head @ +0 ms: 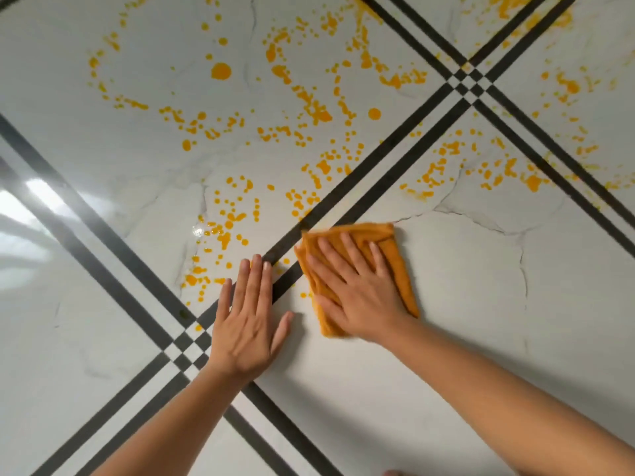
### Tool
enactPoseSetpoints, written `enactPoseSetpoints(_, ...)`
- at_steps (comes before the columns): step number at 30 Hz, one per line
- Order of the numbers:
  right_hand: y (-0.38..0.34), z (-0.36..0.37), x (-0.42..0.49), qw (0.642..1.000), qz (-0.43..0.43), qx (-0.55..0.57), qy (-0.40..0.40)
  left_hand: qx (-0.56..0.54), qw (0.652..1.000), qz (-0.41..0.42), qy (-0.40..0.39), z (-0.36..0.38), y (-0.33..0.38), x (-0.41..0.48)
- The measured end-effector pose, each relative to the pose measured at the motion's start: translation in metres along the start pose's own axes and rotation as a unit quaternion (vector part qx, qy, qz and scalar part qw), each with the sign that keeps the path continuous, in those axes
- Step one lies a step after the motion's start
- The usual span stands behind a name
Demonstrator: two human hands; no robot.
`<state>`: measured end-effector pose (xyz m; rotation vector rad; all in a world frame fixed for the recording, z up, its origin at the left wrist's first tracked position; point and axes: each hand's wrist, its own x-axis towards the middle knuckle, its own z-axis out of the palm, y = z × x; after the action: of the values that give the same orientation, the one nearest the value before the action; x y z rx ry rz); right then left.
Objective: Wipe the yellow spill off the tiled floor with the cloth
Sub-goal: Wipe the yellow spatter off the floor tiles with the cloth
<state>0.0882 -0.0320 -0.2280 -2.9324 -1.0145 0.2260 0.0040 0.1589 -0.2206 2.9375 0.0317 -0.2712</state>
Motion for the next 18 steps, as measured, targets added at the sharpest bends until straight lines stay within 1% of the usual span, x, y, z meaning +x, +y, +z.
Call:
enactPoseSetpoints(1, 0.014, -0.001, -0.014, 0.998, -0.055, -0.008, -0.013, 0.001, 1.0, -0.002, 0.0, 0.002, -0.002, -0.001)
enactPoseSetpoints(2, 0.031, 0.0, -0.016, 0.997, -0.069, -0.023, -0.001, 0.0, 1.0, -0.011, 0.002, 0.004, -0.003, -0.003)
enactPoseSetpoints(3, 0.044, 0.0, -0.007, 0.999, -0.036, -0.038, 0.012, -0.001, 1.0, -0.021, 0.003, 0.005, -0.004, -0.005)
enactPoseSetpoints(4, 0.052, -0.003, 0.008, 0.998, 0.044, -0.039, 0.028, -0.003, 1.0, -0.031, 0.004, 0.006, -0.004, -0.006)
enactPoseSetpoints(5, 0.049, -0.008, 0.027, 0.99, 0.138, -0.027, 0.031, -0.003, 0.999, -0.036, 0.007, 0.007, -0.005, -0.008)
enactPoseSetpoints(6, 0.036, -0.011, 0.043, 0.979, 0.202, -0.011, 0.033, -0.003, 0.999, -0.038, 0.01, 0.009, -0.005, -0.008)
enactPoseSetpoints(7, 0.019, -0.011, 0.048, 0.976, 0.214, 0.003, 0.044, -0.003, 0.999, -0.039, 0.014, 0.01, -0.005, -0.007)
enactPoseSetpoints(8, -0.002, -0.006, 0.041, 0.984, 0.168, 0.011, 0.052, -0.006, 0.999, -0.042, 0.017, 0.01, -0.005, -0.007)
enactPoseSetpoints(9, -0.017, 0.001, 0.024, 0.996, 0.076, 0.001, 0.038, -0.014, 0.998, -0.053, 0.022, 0.009, -0.006, -0.007)
enactPoseSetpoints(10, -0.024, 0.004, 0.002, 0.999, -0.027, -0.009, 0.019, -0.021, 0.997, -0.067, 0.027, 0.007, -0.007, -0.008)
enactPoseSetpoints(11, -0.014, 0.005, -0.013, 0.995, -0.101, -0.011, 0.003, -0.027, 0.996, -0.079, 0.029, 0.006, -0.008, -0.009)
enactPoseSetpoints(12, 0.001, 0.004, -0.013, 0.99, -0.136, -0.019, 0.006, -0.028, 0.995, -0.088, 0.028, 0.005, -0.01, -0.011)
enactPoseSetpoints(13, 0.009, 0.001, -0.002, 0.992, -0.119, -0.035, 0.015, -0.028, 0.995, -0.098, 0.025, 0.004, -0.013, -0.018)
enactPoseSetpoints(15, 0.008, -0.008, 0.035, 0.998, 0.05, -0.025, 0.026, -0.03, 0.993, -0.114, 0.024, 0.003, -0.023, -0.027)
enactPoseSetpoints(16, -0.008, -0.009, 0.046, 0.993, 0.111, -0.008, 0.024, -0.027, 0.992, -0.121, 0.025, 0.003, -0.029, -0.03)
enactPoseSetpoints(17, -0.028, -0.007, 0.048, 0.993, 0.112, 0.007, 0.026, -0.023, 0.991, -0.127, 0.028, 0.002, -0.036, -0.032)
enactPoseSetpoints(18, -0.047, -0.002, 0.039, 0.999, 0.044, 0.008, 0.027, -0.02, 0.99, -0.137, 0.035, 0.0, -0.043, -0.033)
